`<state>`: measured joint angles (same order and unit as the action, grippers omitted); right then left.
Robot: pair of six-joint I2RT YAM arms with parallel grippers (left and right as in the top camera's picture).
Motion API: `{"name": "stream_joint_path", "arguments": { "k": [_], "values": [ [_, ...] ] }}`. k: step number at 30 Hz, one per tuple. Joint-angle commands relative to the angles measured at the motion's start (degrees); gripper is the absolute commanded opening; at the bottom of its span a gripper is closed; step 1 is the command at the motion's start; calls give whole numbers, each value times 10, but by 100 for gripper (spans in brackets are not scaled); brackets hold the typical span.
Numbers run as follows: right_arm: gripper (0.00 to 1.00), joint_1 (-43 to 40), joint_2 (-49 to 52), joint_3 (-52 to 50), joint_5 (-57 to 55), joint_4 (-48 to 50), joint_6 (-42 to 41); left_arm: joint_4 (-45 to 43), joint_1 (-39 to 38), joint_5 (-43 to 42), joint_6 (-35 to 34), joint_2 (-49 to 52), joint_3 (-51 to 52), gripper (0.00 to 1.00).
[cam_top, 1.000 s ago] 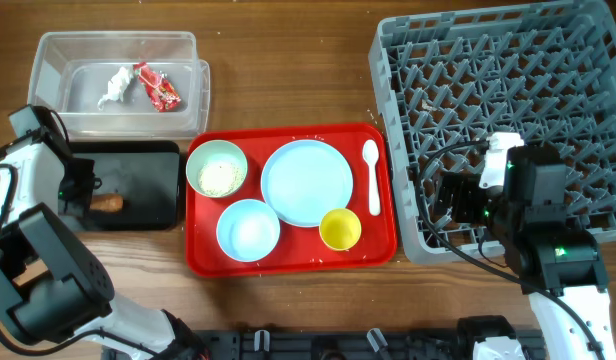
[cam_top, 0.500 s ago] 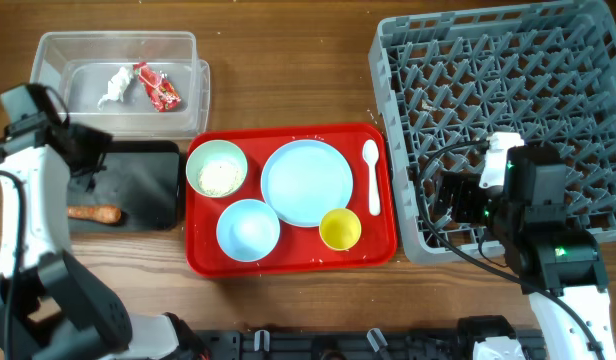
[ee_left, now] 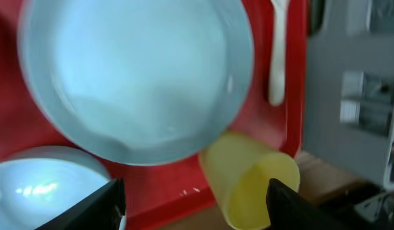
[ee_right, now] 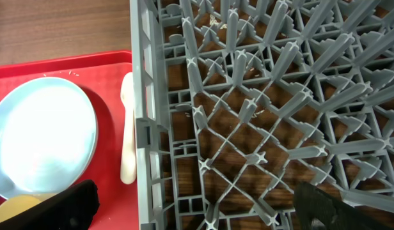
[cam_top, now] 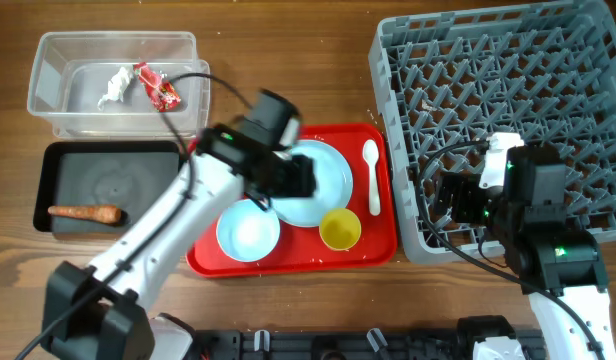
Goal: Sort waste into correct bins and load items into the dishwasher rack
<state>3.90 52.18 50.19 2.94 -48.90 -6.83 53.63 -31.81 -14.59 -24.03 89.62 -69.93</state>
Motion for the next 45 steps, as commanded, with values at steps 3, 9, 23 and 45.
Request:
{"name": "stream_joint_path", "arguments": {
  "k": [3, 9, 23, 45],
  "values": [
    [100, -2, 0, 13, 5, -4, -8, 5, -94, 29, 11, 40, -4, 69],
    [100, -2, 0, 13, 5, -5, -8, 9, -111, 29, 11, 109, -3, 25],
    [100, -2, 18, 13, 94, 68, -33, -61, 229, -464, 84, 49, -38, 4],
    [100, 15, 245, 13, 789, 436, 111, -176, 151, -651, 10, 73, -38, 4]
  ]
}}
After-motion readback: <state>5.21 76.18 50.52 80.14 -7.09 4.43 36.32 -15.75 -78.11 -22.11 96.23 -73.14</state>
